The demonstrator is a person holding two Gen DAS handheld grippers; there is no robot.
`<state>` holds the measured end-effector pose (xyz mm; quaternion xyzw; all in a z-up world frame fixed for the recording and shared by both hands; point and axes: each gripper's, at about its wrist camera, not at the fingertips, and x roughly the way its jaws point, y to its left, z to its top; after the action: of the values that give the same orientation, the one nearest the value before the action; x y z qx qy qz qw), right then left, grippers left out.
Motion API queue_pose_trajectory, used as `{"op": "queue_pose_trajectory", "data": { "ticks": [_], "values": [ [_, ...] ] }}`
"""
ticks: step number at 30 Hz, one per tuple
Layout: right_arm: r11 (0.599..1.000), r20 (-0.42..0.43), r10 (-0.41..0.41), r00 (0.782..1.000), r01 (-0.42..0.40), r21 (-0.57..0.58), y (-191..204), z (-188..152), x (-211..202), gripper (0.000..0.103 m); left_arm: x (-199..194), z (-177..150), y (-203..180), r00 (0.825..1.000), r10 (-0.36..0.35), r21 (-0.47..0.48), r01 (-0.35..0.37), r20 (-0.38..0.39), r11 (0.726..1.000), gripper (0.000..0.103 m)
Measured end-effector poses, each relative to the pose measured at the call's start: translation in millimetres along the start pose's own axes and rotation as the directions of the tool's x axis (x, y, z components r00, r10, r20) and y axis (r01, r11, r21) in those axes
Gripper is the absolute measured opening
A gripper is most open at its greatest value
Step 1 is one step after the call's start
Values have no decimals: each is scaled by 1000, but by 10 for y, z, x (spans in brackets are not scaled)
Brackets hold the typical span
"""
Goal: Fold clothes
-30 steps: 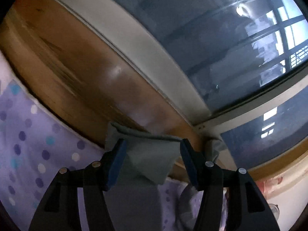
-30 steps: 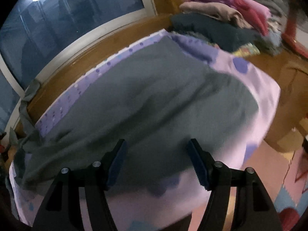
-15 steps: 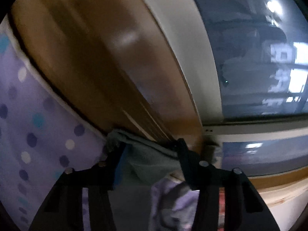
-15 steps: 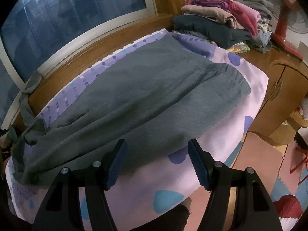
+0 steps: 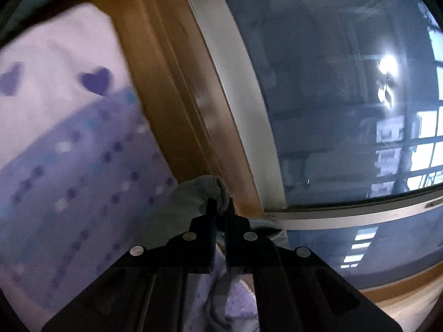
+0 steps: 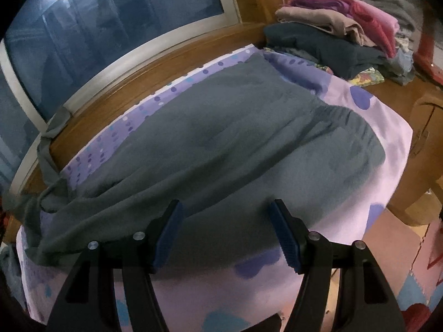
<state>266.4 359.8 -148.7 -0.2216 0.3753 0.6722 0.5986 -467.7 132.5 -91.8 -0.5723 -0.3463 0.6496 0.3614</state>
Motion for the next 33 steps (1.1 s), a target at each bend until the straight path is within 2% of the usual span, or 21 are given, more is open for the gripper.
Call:
{"op": "queue_pose_trajectory", "data": {
  "ticks": [3, 7, 10, 14, 16, 19, 20, 22, 28, 31, 33],
  "values": [
    [1000, 4, 26, 1000, -26, -15, -116, 96, 44, 66, -564, -149, 29, 994, -5, -40, 10, 111, 999, 3],
    [999, -15, 46, 999, -46, -12, -354, 231, 234, 66, -1301, -439, 65, 968, 34, -99, -9, 250, 995, 3],
    [998, -32, 57, 998, -58, -14, -529, 315, 414, 66, -1838, -713, 133, 936, 81, -172, -22, 342, 985, 3],
    [995, -46, 81, 996, -83, -54, -661, 368, 590, 66, -2452, -950, 209, 884, 155, -238, -51, 441, 970, 3],
    [993, -48, 90, 995, -93, -71, -665, 366, 596, 67, -2669, -983, 293, 865, 171, -265, -46, 471, 963, 3],
    [990, -49, 104, 993, -108, -95, -668, 364, 597, 70, -2809, -955, 446, 848, 188, -305, -32, 495, 952, 3],
    [988, -50, 108, 993, -113, -103, -668, 363, 597, 70, -2829, -921, 508, 848, 191, -322, -26, 494, 946, 3],
    [990, -37, 112, 993, -115, -77, -746, 383, 527, 69, -2822, -812, 660, 857, 194, -364, -8, 477, 931, 3],
    [993, 29, 110, 994, -111, 29, -954, 384, 281, 68, -2530, -486, 1043, 892, 210, -449, -8, 401, 893, 3],
    [999, 53, 17, 998, -19, 33, -934, 346, 208, 69, -2410, -377, 1255, 901, 229, -501, -16, 368, 866, 3],
    [998, 53, -6, 999, 3, 61, -982, 358, 186, 69, -2338, -319, 1401, 907, 240, -528, -22, 347, 849, 3]
  ]
}}
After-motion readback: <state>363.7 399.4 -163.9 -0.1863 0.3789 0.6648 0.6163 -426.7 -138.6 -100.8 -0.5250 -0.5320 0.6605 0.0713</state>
